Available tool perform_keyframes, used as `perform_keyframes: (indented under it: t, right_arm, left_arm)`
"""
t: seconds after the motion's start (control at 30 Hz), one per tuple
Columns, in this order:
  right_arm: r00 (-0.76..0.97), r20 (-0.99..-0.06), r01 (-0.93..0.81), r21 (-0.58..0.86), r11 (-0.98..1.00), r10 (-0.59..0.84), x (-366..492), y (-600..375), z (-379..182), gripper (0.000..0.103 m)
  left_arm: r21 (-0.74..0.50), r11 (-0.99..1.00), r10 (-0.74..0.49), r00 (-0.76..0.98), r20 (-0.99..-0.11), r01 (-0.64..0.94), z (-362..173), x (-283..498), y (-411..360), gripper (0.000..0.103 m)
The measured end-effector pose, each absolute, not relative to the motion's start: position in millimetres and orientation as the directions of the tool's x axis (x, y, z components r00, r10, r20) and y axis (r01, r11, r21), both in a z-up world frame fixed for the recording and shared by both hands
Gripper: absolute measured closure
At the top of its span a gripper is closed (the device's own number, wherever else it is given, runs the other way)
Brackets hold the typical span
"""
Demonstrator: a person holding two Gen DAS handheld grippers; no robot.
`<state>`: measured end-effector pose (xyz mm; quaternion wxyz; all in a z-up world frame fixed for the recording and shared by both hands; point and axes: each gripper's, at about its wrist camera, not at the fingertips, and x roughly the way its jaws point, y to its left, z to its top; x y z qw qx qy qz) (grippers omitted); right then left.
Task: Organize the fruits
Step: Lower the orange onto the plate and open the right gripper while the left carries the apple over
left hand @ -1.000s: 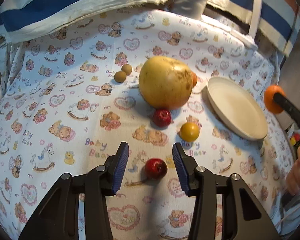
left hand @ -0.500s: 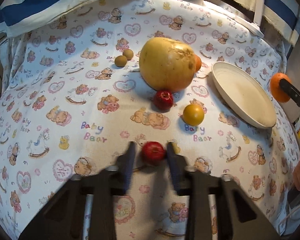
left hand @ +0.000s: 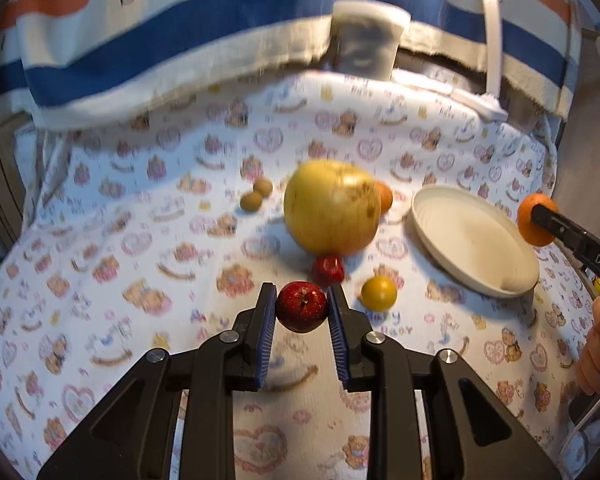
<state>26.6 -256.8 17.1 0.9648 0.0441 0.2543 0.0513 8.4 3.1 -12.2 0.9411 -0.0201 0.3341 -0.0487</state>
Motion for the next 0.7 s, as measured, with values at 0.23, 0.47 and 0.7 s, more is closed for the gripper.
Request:
perform_keyframes:
  t: [0.23,0.47,0.7]
  right_arm:
    - [0.886,-0.456,-0.039,0.123,0.992,0.091,21.4,-266.2,26.9,0.061]
    - [0.887,-0.458,0.016,0.156,0.988,0.058,25.3,-287.3,33.1,0.061]
    - [0.875,-0.482,0.037,0.152,0.988,0.042,36.7,-297.0,25.9,0.062]
  left_arm:
    - [-0.07,0.99,-0.143,0.816,-0.56,0.125,5.5,4.4,3.3,0.078]
    - [-0.034,0.978,-0.187,0.796,-0.576,0.206,28.9,23.4,-29.8,0.078]
    - [-0.009,0.968,-0.207,0.775,-0.597,0.251,35.2,56.5,-86.6,0.078]
